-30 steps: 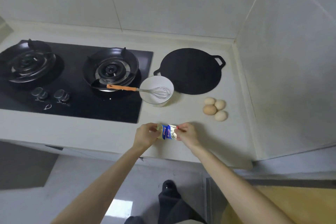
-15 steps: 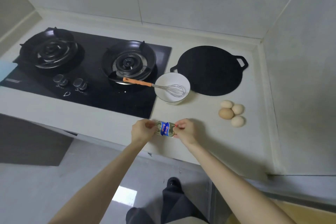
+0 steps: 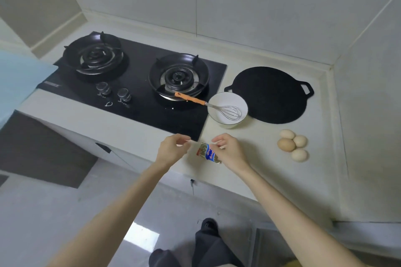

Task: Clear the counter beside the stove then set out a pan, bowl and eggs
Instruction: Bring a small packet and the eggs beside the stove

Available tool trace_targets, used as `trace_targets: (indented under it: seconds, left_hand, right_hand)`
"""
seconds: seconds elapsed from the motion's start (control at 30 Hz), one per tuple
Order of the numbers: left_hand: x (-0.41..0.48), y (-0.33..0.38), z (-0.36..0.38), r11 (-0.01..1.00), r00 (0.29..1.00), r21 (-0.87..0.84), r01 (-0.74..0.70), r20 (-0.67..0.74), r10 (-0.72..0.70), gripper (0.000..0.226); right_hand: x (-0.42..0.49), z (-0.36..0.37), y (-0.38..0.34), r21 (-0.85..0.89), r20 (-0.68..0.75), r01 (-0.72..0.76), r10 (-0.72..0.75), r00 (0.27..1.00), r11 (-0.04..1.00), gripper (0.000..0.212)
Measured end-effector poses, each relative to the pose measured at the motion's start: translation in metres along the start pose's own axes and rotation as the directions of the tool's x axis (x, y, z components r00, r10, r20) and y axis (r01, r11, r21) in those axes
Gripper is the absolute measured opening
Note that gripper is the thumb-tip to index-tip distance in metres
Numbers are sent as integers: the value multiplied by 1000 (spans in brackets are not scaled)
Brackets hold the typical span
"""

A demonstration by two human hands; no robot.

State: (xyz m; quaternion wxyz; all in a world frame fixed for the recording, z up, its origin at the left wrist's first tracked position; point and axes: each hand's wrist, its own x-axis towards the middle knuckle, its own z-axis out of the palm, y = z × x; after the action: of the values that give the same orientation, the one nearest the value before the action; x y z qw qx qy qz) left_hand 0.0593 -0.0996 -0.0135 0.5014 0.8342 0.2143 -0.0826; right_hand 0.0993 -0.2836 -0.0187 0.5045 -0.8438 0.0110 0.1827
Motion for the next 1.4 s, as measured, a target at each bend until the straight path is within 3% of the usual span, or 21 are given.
trace_targets:
  seconds: [0.23,0.4,0.7,1.0,1.03,1.2,1.4]
  left_hand:
    - [-43,20,-115,965,997,-257,-54,-64,39,20]
    - [-87,17,-218,941,966,-301,-152,-245,78,20]
    - [-207,-33,-391,937,785,-232,-261,-615,66,16]
    - [-338,-91,-493,950,471,-219,-224,-878,-92,22]
    - [-357,-100,-503,952,404,-217,-217,-908,-115,22]
    - [-412,-121,-528,966,174,-210,-153,-968,-183,21]
    - [-485,-143,-546,981,-149,-190,45,-972,-181,25]
  right_hand:
    - [-28,44,-120,3,155,232,-229,961,973,14]
    - [-56,108,-204,94,267,352,-364,892,931,16]
    - [-133,269,-333,237,465,551,-591,659,800,16]
    - [-227,424,-416,372,672,648,-674,306,665,18]
    - [-244,446,-426,401,703,646,-671,237,649,18]
    - [-302,517,-450,498,753,635,-658,21,590,17]
    - [-388,595,-469,614,776,566,-552,-306,549,18]
